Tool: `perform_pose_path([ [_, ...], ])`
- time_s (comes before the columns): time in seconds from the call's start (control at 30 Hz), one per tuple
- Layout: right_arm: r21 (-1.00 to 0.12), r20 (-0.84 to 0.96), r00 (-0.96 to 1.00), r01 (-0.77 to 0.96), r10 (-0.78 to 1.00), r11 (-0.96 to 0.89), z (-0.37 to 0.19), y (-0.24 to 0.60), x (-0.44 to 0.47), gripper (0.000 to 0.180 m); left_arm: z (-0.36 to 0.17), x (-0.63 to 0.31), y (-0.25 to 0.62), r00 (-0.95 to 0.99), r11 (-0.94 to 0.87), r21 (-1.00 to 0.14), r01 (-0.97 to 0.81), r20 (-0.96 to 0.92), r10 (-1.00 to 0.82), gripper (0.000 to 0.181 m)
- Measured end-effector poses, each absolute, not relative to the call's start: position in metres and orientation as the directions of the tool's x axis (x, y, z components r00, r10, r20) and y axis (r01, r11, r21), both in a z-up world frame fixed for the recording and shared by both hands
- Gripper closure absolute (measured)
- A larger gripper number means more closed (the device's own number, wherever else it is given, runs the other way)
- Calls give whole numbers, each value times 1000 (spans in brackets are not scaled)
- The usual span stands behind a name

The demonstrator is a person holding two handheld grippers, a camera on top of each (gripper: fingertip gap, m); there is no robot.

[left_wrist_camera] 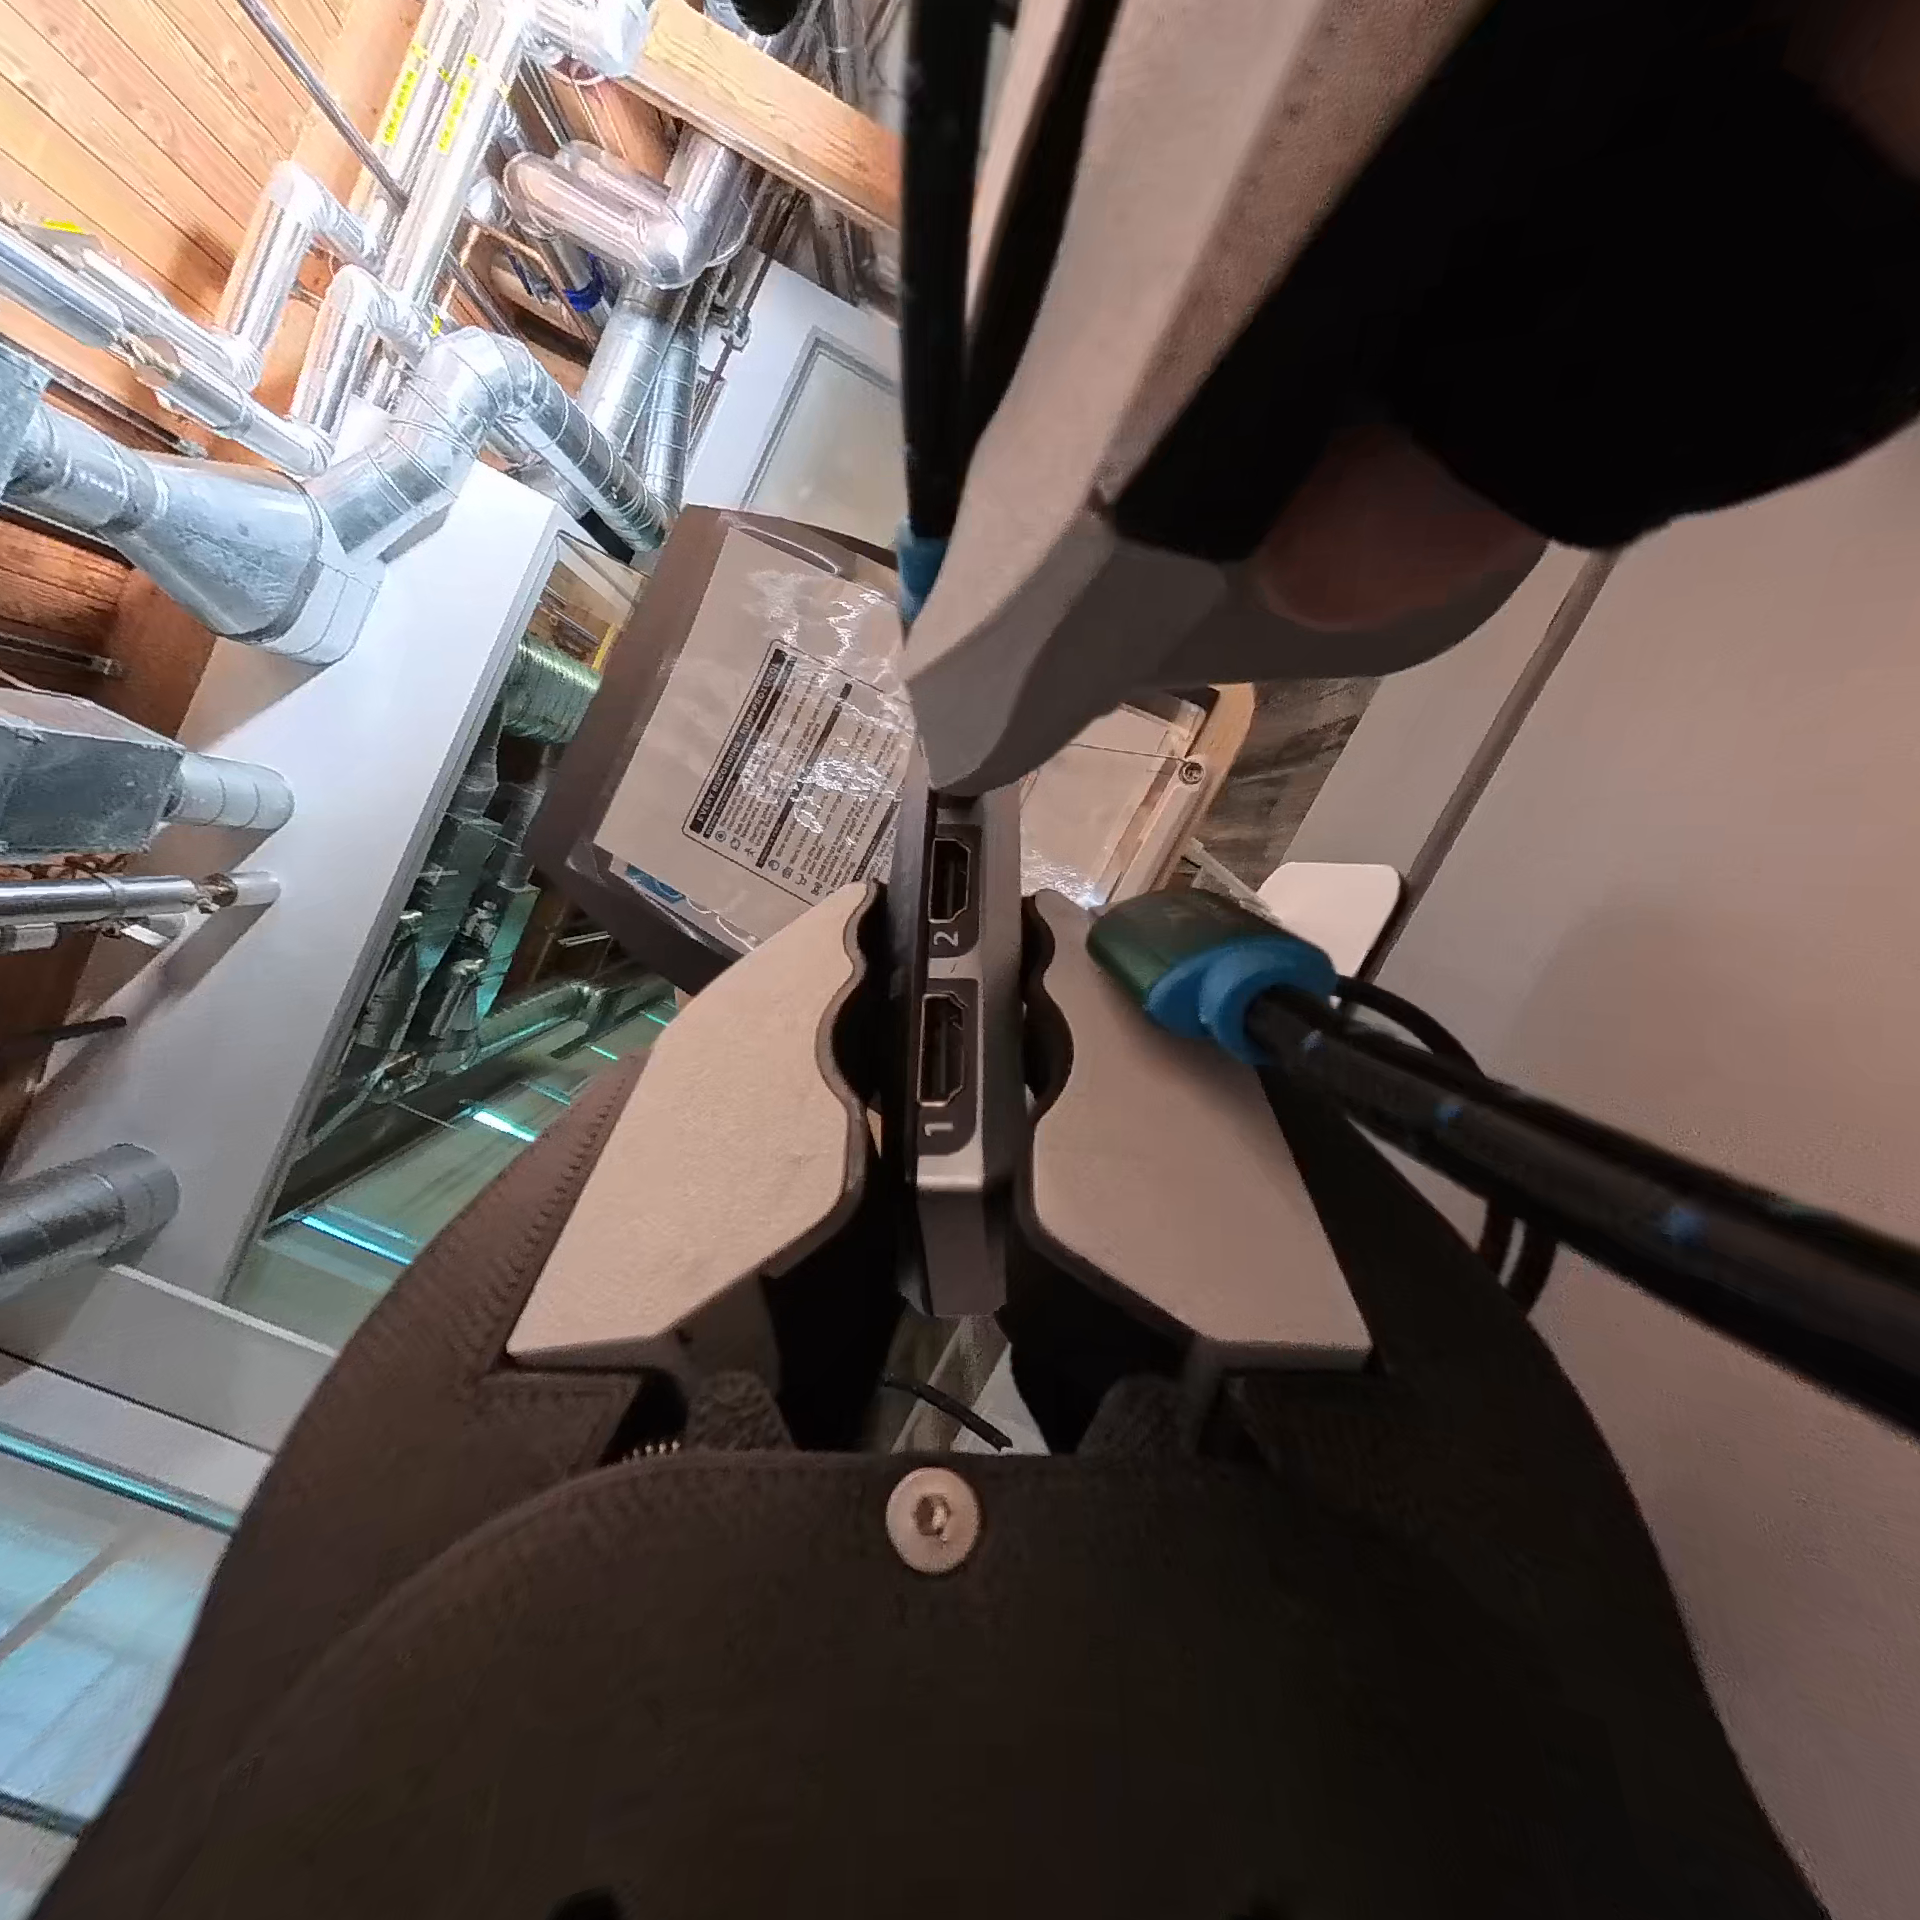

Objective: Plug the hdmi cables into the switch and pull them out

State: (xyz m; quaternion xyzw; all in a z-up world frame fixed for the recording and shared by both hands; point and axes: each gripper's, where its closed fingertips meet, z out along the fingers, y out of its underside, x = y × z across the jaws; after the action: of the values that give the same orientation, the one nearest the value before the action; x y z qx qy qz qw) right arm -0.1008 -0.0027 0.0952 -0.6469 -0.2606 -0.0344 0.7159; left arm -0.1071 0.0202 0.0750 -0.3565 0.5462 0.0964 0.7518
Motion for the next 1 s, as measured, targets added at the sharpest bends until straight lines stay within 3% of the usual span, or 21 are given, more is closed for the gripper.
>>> perform_pose_path([
  [0.13, -862, 504, 837, 473, 212, 184, 98, -5, -105, 159, 77, -109, 21, 387, 723, -443, -530, -885, -259, 160],
  [0.4, -937, 350, 876, 320, 332, 143, 95, -3, -103, 158, 76, -109, 23, 367, 712, -446, -543, -888, -277, 158],
  [0.6, -856, 513, 843, 488, 162, 172, 100, -6, -105, 159, 79, -110, 23, 383, 700, -474, -534, -874, -299, 159],
  [0.8, -903, 427, 877, 397, 221, 166, 100, -7, -105, 159, 79, -110, 22, 380, 701, -481, -526, -871, -312, 163],
  [1.0, -881, 469, 865, 443, 177, 168, 102, -8, -106, 159, 82, -110, 20, 376, 704, -485, -518, -869, -321, 158],
])
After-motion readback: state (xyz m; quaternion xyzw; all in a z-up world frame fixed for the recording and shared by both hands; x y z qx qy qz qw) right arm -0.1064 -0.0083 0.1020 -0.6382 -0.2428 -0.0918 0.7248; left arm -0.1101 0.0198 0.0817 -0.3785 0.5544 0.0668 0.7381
